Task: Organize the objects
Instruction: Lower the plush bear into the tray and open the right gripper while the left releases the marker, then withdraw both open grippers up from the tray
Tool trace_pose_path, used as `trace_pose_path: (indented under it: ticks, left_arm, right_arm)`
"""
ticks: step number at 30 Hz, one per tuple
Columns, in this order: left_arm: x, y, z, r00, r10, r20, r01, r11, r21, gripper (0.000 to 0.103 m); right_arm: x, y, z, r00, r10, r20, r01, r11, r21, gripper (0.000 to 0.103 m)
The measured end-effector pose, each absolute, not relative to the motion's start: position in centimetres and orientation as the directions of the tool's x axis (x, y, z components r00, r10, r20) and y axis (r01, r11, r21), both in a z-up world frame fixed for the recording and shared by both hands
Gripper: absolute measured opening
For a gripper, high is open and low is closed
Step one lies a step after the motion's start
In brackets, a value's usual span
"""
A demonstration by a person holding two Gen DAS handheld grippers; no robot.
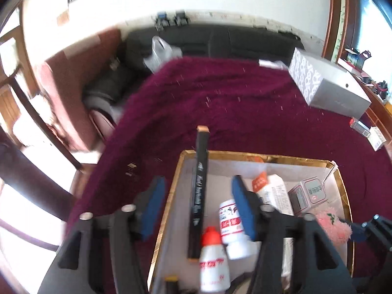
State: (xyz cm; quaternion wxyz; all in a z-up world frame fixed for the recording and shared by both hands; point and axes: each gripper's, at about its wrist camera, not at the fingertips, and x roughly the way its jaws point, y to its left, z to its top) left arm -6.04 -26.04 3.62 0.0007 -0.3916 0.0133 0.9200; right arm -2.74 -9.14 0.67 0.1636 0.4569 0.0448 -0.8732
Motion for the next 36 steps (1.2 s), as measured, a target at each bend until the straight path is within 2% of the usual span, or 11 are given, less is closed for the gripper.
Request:
trace_pose_path:
  ticks: [2, 5, 7, 9, 10, 13, 16, 22, 29, 36]
  left_arm:
    - [-4.2, -26.0, 5.0, -0.733, -0.028, -0.679, -0.003, -0.999, 0.044, 0.055]
    - [-1.3, -26.2, 7.0, -0.786, -0.055, -0.616, 0.037, -0.998, 0.043, 0.066]
    - [0.9, -26.3, 8.4, -0.818, -0.103, -0.566, 0.093, -0.995, 0.046, 0.077]
    - [3.1, -26.4, 9.7, -0.847, -0.140, -0.514, 0.139, -0.989, 0.041, 0.082]
    - [4.3, -26.4, 10.1, -0.859, -0.148, -0.489, 0.152, -0.988, 0.033, 0.088]
    - [7.7, -26.7, 11.3, -0.887, -0.157, -0.435, 0.182, -0.983, -0.015, 0.101]
    - [10.7, -26.9, 11.9, -0.896, -0.143, -0.421, 0.189, -0.980, -0.068, 0.102]
    - [14.6, -27.4, 11.2, -0.872, -0.134, -0.471, 0.214, -0.970, -0.119, 0.102]
    - [17.4, -27.2, 9.8, -0.826, -0.257, -0.501, 0.312, -0.950, -0.028, 0.102]
    - [18.4, -26.6, 9.3, -0.808, -0.289, -0.513, 0.338, -0.941, -0.002, 0.102]
  right_arm:
    - [-1.9, -9.4, 1.6, -0.570, -0.229, -0.789, 0.334, -0.942, 0.033, 0.057]
    - [-0.4, -9.4, 3.2, -0.625, -0.227, -0.747, 0.339, -0.941, 0.002, 0.063]
    - [0.9, -9.3, 4.2, -0.649, -0.252, -0.718, 0.366, -0.931, -0.004, 0.066]
    - [2.4, -8.9, 5.0, -0.679, -0.259, -0.687, 0.360, -0.933, -0.005, 0.070]
    - [2.9, -8.8, 5.3, -0.689, -0.264, -0.675, 0.359, -0.933, -0.002, 0.072]
    - [4.9, -8.2, 5.9, -0.714, -0.275, -0.644, 0.357, -0.934, 0.003, 0.073]
    - [7.1, -7.9, 6.1, -0.733, -0.280, -0.620, 0.359, -0.933, -0.003, 0.075]
    - [11.0, -7.5, 5.9, -0.759, -0.284, -0.585, 0.362, -0.932, -0.017, 0.076]
    - [13.7, -7.9, 5.3, -0.771, -0.280, -0.573, 0.376, -0.925, -0.055, 0.079]
    - [15.2, -9.1, 5.0, -0.774, -0.266, -0.574, 0.398, -0.910, -0.115, 0.079]
